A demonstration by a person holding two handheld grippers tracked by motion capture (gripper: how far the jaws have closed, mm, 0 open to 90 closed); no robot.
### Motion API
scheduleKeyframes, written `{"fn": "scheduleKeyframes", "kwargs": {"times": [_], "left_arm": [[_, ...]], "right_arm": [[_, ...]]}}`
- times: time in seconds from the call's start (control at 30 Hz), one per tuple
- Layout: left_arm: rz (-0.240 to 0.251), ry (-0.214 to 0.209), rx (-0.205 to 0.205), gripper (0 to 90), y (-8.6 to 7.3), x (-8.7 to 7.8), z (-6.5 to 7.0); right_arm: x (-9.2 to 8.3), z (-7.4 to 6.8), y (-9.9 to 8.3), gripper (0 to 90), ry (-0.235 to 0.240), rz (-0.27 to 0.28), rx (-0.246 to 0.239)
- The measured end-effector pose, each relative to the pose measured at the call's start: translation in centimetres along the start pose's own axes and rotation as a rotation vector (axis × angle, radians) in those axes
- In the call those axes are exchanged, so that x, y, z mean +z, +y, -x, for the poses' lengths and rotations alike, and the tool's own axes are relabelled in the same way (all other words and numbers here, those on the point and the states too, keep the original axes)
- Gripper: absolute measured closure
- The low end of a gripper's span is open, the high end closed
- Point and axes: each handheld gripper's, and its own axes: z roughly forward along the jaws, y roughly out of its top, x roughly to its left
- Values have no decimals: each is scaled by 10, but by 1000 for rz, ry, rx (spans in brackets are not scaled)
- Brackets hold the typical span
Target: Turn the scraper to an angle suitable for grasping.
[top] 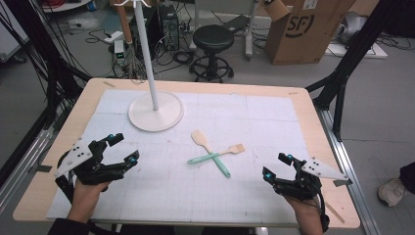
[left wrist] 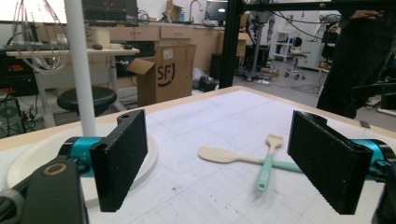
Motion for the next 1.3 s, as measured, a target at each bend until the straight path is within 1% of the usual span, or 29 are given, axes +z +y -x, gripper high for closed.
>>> {"fn": "scheduleKeyframes", "kwargs": {"times": [0.17,0.4,0.5,0.6,0.7,0.77,0.8,0.93,1.0,1.03,1.07,1.1,1.17,1.23,1.3], "left_arm": [[9,5,-4,206,-1,-4,-2],[7,10,14,205,-2,-8,-5],[17,19,10,204,-3,-11,-7],[17,25,4,204,-5,-15,-8],[14,33,4,204,-8,-19,-9],[11,34,0,204,-10,-21,-9],[9,33,2,205,-10,-22,-8],[9,29,7,207,-11,-26,-5],[8,27,11,207,-13,-28,-4],[7,24,10,207,-14,-29,-4],[6,24,9,208,-15,-29,-4],[4,24,9,207,-17,-30,-4],[2,26,10,207,-18,-31,-6],[5,30,3,207,-19,-32,-8],[5,32,-3,207,-20,-33,-10]], "right_arm": [[6,-2,3,176,8,-3,-3],[17,-5,9,176,27,-21,-6],[23,-6,10,177,42,-33,-12],[30,-7,11,208,55,-41,-14],[36,-10,12,279,81,-43,-15],[40,-12,12,351,96,-40,-19],[43,-12,12,375,104,-49,-18],[55,-16,13,540,131,-78,-48],[62,-17,14,630,144,-86,-50],[66,-17,14,679,131,-98,-54],[70,-17,14,715,120,-120,-48],[75,-17,14,752,125,-129,-46],[85,-17,15,807,125,-144,-57],[98,-15,16,876,133,-166,-66],[113,-12,17,895,123,-206,-50]]}}
